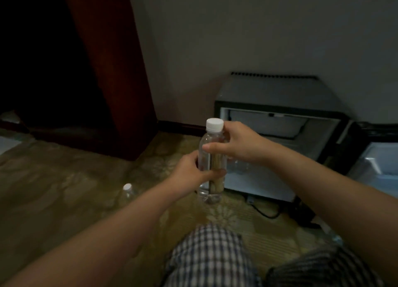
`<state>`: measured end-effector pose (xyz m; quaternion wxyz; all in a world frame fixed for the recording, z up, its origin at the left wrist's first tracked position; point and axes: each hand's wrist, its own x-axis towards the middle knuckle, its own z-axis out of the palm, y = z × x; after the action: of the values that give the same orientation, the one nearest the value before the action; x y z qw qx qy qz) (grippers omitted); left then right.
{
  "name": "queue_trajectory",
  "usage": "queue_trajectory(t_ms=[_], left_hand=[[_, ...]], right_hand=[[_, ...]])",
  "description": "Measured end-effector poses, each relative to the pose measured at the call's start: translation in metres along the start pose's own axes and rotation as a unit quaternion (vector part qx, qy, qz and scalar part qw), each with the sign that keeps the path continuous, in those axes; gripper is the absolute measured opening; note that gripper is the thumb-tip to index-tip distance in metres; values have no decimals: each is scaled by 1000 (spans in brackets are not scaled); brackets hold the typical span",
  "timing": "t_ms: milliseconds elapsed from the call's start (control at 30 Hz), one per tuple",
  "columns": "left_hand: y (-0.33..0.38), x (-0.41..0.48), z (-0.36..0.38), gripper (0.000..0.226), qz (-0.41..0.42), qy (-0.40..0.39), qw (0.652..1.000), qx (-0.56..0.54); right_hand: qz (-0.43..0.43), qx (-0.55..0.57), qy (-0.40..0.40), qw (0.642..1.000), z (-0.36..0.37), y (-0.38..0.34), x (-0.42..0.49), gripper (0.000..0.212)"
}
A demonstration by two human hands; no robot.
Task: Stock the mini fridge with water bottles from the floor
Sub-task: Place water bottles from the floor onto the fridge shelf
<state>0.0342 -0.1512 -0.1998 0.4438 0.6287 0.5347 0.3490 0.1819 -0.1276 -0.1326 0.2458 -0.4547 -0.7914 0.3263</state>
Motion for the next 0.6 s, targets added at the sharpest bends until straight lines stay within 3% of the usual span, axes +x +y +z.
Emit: queue_trajectory(t_ms=[200, 600], left_hand=[[22, 54, 48, 36, 16, -91, 993, 78], [3, 174, 119, 39, -40, -269, 933, 237]], right_hand=[[40, -38, 67, 996, -41, 57, -13, 18], [153, -82, 195, 965, -45, 200, 12, 50]])
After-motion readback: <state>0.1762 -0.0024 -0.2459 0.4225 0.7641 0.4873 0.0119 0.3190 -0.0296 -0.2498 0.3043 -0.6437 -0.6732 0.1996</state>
